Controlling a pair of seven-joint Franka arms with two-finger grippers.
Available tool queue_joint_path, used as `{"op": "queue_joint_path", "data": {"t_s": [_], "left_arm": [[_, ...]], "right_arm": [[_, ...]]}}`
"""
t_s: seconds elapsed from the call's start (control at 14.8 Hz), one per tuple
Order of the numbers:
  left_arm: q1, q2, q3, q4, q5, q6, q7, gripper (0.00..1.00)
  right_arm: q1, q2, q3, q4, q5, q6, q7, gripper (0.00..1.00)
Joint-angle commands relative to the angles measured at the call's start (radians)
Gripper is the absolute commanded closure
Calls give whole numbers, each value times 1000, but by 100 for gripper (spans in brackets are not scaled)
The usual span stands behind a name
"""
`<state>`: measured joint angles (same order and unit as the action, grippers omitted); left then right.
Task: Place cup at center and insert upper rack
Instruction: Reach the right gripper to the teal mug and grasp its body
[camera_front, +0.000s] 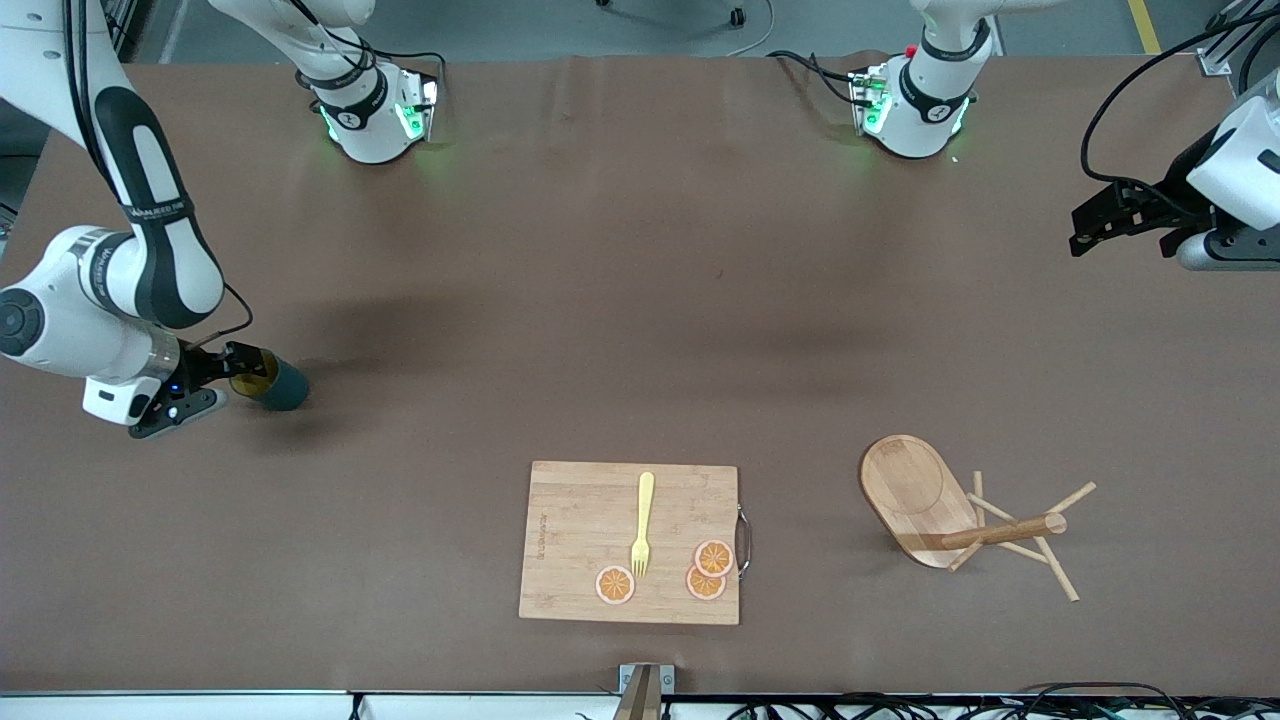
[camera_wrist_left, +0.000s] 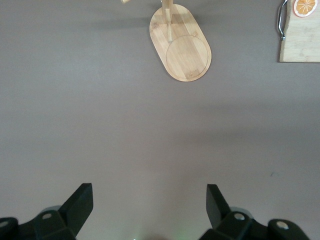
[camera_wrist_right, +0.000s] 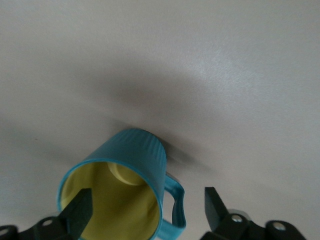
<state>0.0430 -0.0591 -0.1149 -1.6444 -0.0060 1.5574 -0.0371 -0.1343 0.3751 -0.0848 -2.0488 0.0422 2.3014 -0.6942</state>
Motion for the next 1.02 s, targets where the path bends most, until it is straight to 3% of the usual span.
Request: {"op": "queue_joint_path", "data": {"t_s": [0.0,0.07,0.27,0.61,0.95], "left_arm": [[-2,12,-5,25,14,-19,2,0],[-2,12,-5,25,15,-19,0,0],[-3,12,-8,25,15,-19,2,0],[-5,12,-11,25,15,-19,2,0],[-6,13,-11,25,15,-19,2,0]], "right_arm": [[-2,-1,2,-45,19,53,-25,21],[-5,2,2,-45,19,53,-27,36],[-5,2,2,-44,24,50,-12,99],[7,-19,2,24,50,-90,33,100],[102,-116,3,76,50,-253,278,100]]}}
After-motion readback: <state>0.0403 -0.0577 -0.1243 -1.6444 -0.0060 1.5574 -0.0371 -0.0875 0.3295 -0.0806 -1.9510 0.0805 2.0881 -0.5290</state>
